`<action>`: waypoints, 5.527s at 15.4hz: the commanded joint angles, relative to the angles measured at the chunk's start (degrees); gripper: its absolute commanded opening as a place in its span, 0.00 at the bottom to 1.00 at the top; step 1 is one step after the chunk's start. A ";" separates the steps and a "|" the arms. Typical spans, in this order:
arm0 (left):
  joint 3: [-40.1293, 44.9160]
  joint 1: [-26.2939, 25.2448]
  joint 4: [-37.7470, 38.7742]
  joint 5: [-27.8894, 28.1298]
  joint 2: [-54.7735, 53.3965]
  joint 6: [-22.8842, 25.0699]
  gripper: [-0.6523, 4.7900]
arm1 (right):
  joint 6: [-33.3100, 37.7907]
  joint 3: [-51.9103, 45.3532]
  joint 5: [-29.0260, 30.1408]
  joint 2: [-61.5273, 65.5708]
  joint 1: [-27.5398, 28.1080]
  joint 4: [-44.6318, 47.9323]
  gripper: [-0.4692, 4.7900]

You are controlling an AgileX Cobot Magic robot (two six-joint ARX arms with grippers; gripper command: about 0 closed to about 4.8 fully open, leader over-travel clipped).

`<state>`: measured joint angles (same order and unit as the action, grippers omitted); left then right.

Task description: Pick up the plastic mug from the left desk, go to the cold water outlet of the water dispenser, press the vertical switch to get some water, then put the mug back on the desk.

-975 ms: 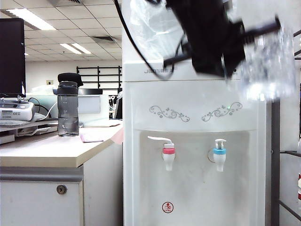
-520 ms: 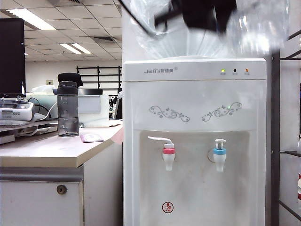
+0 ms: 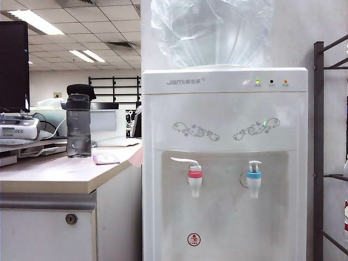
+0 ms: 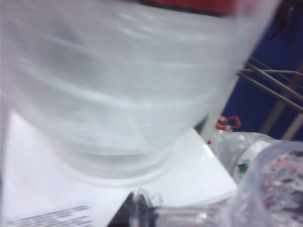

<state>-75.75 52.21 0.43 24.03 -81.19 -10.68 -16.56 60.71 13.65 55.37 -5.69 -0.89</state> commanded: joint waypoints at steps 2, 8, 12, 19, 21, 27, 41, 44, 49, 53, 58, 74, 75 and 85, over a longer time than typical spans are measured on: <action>-0.20 -3.96 0.37 -0.09 4.04 -0.04 0.11 | 1.62 0.26 0.02 -1.40 -0.02 0.74 0.08; 6.34 -13.94 0.04 0.17 10.91 -0.26 0.11 | 1.62 0.26 0.42 -2.14 -0.02 0.57 0.08; 12.31 -23.47 -2.78 0.11 12.94 -0.20 0.11 | 1.62 0.26 1.75 -2.58 -0.04 0.52 0.08; 27.10 -36.87 -22.91 -3.39 8.46 -0.04 0.11 | 1.62 0.26 1.73 -4.42 -0.09 0.28 0.08; 29.18 -37.94 -27.56 -3.26 5.57 0.94 0.11 | 1.62 0.26 1.75 -4.68 -0.11 0.28 0.08; 30.60 -40.22 -59.58 -3.06 -27.61 0.59 0.11 | 1.62 0.24 1.95 -6.25 -0.11 -1.05 0.08; 28.76 -45.86 -67.80 -5.79 -39.01 -1.97 0.12 | 1.62 0.24 1.92 -7.06 -0.15 -3.06 0.08; 28.74 -45.86 -66.82 -7.65 -39.01 -1.92 0.34 | 1.62 0.24 1.95 -7.06 -0.15 -3.17 0.08; 30.18 -45.81 -59.54 -10.12 -35.19 -1.75 0.42 | 1.62 0.26 1.95 -7.06 -0.15 -3.17 0.08; 30.21 -45.81 -48.13 -10.12 -31.17 -1.75 0.42 | 1.62 0.26 1.95 -7.06 -0.15 -3.13 0.08; 30.21 -45.81 -38.82 -9.73 -26.21 -1.79 0.41 | 1.64 0.26 1.92 -7.08 -0.15 -3.19 0.08; 51.78 -45.79 -21.14 -22.23 39.98 -0.09 0.11 | 9.11 -13.07 -1.42 -15.89 -0.11 4.59 0.08; 57.22 -45.79 -8.17 -25.83 54.64 2.21 0.11 | 9.09 -29.88 -4.02 -27.61 -0.11 6.34 0.08; 75.30 -51.43 -3.32 -27.71 81.07 7.26 0.11 | 12.70 -45.83 -16.52 -51.25 -0.20 -18.60 0.18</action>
<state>-0.54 1.58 -4.40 -3.86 -0.14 -3.49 -4.05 14.61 -2.85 4.14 -5.89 -20.18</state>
